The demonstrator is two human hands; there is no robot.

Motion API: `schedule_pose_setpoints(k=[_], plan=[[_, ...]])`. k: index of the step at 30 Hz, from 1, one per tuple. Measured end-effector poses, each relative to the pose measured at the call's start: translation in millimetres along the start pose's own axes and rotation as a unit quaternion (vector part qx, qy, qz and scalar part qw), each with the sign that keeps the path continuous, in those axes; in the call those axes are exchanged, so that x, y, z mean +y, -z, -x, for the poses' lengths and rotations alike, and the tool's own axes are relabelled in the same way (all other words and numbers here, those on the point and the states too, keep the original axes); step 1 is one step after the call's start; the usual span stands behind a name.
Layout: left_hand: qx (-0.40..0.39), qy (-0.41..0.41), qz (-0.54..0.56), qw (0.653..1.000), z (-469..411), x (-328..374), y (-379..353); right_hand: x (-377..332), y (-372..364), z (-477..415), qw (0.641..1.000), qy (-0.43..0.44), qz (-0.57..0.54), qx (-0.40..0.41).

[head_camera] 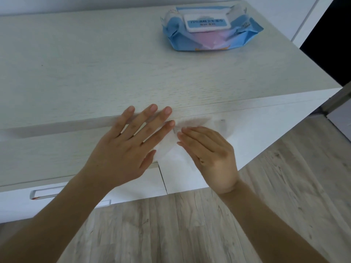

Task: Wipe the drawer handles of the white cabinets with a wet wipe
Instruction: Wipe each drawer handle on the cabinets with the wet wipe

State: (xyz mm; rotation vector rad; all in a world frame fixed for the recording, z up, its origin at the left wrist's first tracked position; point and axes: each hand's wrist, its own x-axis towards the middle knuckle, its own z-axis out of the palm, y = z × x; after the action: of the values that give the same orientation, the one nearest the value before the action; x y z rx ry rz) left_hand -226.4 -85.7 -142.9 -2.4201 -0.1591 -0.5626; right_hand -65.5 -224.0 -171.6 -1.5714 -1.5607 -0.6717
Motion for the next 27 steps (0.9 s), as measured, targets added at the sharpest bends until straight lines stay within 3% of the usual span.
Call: schedule_pose_setpoints(k=[7, 13, 19, 27], plan=[[0.003, -0.001, -0.005, 1.000, 0.6, -2.4, -0.3, 30.7, 28.5, 7.8, 0.999, -0.001, 0.037, -0.008], [0.005, -0.003, -0.003, 1.000, 0.0, -2.0, 0.2, -2.0, -1.4, 3.0, 1.000, -0.011, 0.011, -0.009], [0.011, -0.008, -0.016, 1.000, 0.8, -2.4, -2.6, -25.5, -17.2, -0.5, 0.997, -0.078, 0.005, 0.016], [0.013, -0.003, -0.009, 1.000, 1.2, -1.9, -3.1, -2.3, -1.9, 5.5, 1.000, -0.012, 0.022, 0.000]])
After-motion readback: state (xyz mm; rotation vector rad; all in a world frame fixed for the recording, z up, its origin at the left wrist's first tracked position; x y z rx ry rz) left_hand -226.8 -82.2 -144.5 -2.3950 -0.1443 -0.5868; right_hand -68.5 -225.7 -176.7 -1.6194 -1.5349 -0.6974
